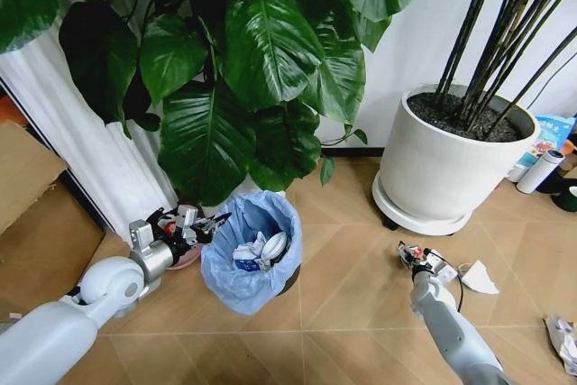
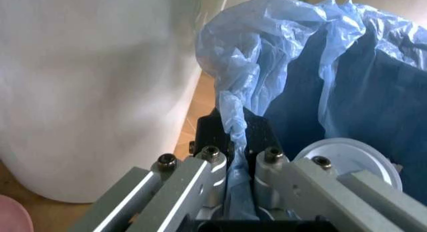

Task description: Pick up the trash bin and place the garbage on the floor into it.

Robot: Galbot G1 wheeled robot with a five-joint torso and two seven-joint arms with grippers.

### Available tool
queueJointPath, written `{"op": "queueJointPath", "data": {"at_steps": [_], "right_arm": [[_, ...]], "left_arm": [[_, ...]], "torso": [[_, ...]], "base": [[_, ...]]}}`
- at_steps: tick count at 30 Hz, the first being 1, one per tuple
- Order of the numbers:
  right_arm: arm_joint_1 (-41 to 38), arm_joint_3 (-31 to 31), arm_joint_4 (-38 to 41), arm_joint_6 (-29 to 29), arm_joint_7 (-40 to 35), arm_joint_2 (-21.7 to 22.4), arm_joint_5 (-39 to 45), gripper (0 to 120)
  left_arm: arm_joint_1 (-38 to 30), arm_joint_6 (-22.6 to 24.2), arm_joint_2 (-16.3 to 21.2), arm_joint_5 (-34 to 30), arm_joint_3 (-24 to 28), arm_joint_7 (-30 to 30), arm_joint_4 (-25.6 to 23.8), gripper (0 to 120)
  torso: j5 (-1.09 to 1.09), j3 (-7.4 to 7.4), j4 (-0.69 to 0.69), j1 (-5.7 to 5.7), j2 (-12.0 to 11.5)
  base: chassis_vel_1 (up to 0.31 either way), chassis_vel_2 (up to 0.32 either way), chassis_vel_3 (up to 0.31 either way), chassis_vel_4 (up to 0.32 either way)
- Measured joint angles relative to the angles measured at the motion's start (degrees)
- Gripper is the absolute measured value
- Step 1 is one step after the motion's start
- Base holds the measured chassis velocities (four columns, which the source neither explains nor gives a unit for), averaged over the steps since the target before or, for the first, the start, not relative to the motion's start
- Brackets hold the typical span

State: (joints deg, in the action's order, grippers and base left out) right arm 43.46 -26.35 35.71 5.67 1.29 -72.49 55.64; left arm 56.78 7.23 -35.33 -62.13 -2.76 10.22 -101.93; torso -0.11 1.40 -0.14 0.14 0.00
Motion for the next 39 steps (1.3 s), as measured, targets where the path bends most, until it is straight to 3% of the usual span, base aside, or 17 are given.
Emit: {"op": "queueJointPath", "data": {"at_steps": [21, 36, 39], "right_arm": [[-2.8, -1.5, -4.4, -1.4, -1.0, -1.4, 1.6, 99], [-3.1, -2.1, -5.4, -1.3, -0.7, -1.5, 1.3, 42], [-3.1, -2.3, -5.4, -1.3, -0.7, -1.5, 1.3, 35]], "left_arm": [[-0.1, -0.1, -0.2, 0.0, 0.1, 0.0, -0.1, 0], [-0.1, -0.1, -0.3, 0.0, 0.1, 0.0, -0.2, 0], [-0.1, -0.1, -0.3, 0.0, 0.1, 0.0, -0.2, 0]], "torso": [[0.0, 0.0, -0.01, 0.0, 0.0], [0.02, 0.0, 0.0, -0.01, 0.0], [-0.01, 0.0, 0.0, -0.01, 0.0]], "base": [[0.0, 0.0, 0.0, 0.0], [0.0, 0.0, 0.0, 0.0], [0.0, 0.0, 0.0, 0.0]]}}
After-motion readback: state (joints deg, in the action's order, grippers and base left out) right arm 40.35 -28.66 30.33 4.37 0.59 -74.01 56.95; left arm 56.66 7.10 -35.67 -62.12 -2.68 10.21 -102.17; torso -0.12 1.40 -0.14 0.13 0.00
